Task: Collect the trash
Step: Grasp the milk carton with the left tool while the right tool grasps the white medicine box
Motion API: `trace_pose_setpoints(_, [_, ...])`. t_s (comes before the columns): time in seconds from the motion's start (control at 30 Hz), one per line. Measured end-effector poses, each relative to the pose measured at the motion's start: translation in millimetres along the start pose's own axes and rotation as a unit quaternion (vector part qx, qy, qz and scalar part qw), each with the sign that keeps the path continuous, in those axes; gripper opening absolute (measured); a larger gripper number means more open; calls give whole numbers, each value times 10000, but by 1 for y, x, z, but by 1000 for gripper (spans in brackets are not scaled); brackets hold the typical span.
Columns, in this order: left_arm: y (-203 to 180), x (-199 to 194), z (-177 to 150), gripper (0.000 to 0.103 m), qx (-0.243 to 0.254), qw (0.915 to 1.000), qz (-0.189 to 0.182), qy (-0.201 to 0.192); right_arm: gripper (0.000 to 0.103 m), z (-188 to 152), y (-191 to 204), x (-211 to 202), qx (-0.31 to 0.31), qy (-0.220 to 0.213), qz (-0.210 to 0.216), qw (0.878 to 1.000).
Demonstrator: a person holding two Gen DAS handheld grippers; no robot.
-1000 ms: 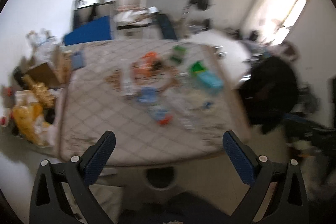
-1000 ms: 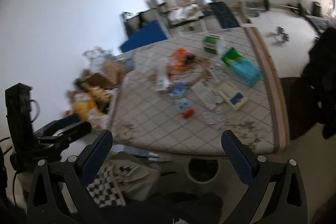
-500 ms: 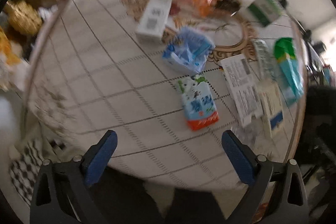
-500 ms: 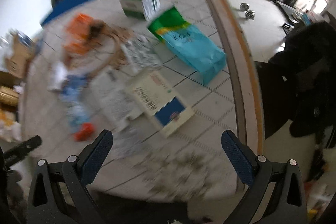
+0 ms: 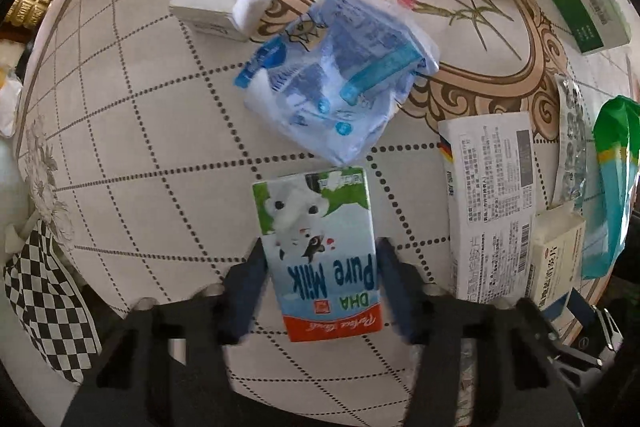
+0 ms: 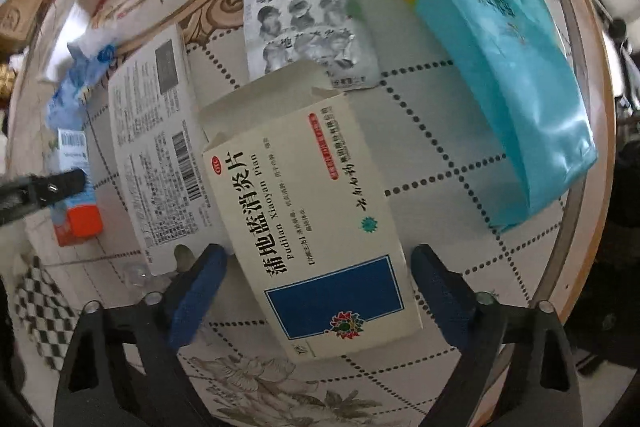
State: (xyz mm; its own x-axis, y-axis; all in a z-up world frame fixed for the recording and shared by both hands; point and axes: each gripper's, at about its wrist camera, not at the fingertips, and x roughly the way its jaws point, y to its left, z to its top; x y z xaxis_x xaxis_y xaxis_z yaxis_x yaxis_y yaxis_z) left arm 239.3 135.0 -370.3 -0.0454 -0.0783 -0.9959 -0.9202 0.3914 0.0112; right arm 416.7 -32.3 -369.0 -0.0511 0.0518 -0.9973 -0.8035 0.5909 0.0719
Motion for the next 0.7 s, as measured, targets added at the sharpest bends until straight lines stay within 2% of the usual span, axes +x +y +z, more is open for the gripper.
trace_pose_setpoints(0.07, [-5, -6, -7, 48, 96, 9999, -2, -101, 84, 0, -12, -4, 151, -18, -205, 9997])
trace_pose_setpoints(0.27, [-36, -14, -37, 48, 469, 9986, 221, -131, 85, 0, -29, 8, 287, 186, -105, 9994])
trace_pose_setpoints(0.4, [-45, -17, -45, 48, 454, 9982, 346, -178, 86, 6, -26, 7, 175, 294, -318, 9989])
trace_pose_setpoints(0.5, [-46, -15, -39, 48, 476, 9980, 348, -236, 88, 6, -8, 21, 76, 338, -491, 9982])
trace_pose_setpoints(0.7, [-41, -16, -42, 48, 455, 9978, 311, -354, 88, 12, -1, 30, 39, 325, -519, 9981])
